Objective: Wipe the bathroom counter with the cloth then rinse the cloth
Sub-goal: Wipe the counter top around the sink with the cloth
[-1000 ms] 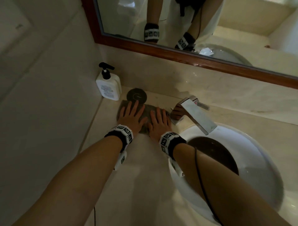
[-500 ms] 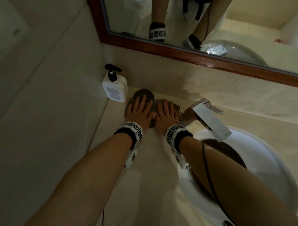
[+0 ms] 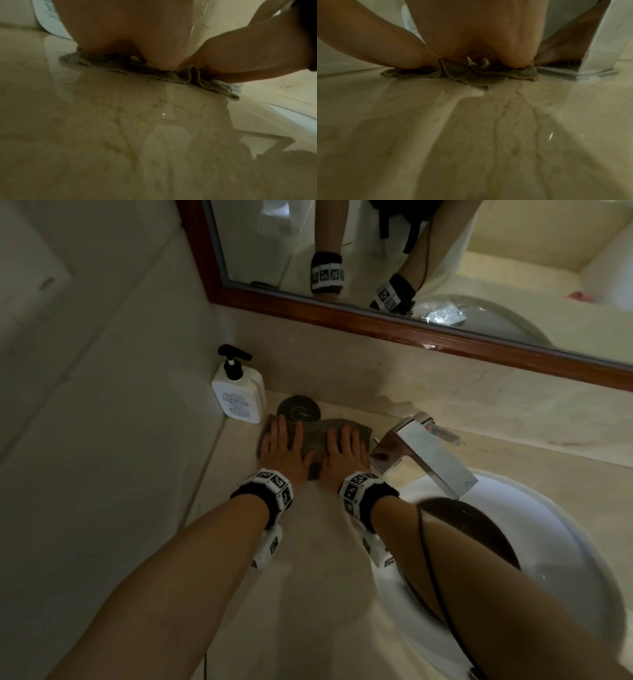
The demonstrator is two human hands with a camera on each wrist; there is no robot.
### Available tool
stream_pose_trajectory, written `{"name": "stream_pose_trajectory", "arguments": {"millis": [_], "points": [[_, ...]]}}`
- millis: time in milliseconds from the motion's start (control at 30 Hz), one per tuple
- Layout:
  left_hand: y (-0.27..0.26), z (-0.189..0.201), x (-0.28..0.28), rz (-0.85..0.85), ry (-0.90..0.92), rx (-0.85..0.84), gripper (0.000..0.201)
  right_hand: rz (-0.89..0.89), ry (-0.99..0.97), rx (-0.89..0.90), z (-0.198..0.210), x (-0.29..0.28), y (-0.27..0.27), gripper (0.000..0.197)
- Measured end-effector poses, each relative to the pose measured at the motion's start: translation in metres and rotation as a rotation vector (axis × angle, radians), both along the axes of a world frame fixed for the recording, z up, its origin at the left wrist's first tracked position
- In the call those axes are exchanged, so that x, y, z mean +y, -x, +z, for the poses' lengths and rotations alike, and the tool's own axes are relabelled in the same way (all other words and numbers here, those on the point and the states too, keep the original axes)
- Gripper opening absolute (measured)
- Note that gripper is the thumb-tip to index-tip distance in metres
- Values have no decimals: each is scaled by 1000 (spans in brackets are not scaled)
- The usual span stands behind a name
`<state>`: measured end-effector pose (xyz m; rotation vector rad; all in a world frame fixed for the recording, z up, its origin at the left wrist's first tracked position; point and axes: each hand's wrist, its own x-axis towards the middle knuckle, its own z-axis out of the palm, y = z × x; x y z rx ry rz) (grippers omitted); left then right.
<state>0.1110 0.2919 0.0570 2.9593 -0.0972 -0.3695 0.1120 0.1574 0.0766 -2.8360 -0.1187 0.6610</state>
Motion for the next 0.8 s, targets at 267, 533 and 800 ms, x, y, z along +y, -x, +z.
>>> {"name": "stream_pose_trajectory", "arguments": {"millis": [267,533,800], "points": [[-21,-2,1,-34,-13,-26,72,45,-31,78,9,4,-45,73],[-27,-3,3,-43,-16,-1,72,117,100,2,5,2,-47,69],[-5,-3,13,-66,-45,-9,84,122,115,-134,-10,-8,9,84]]}}
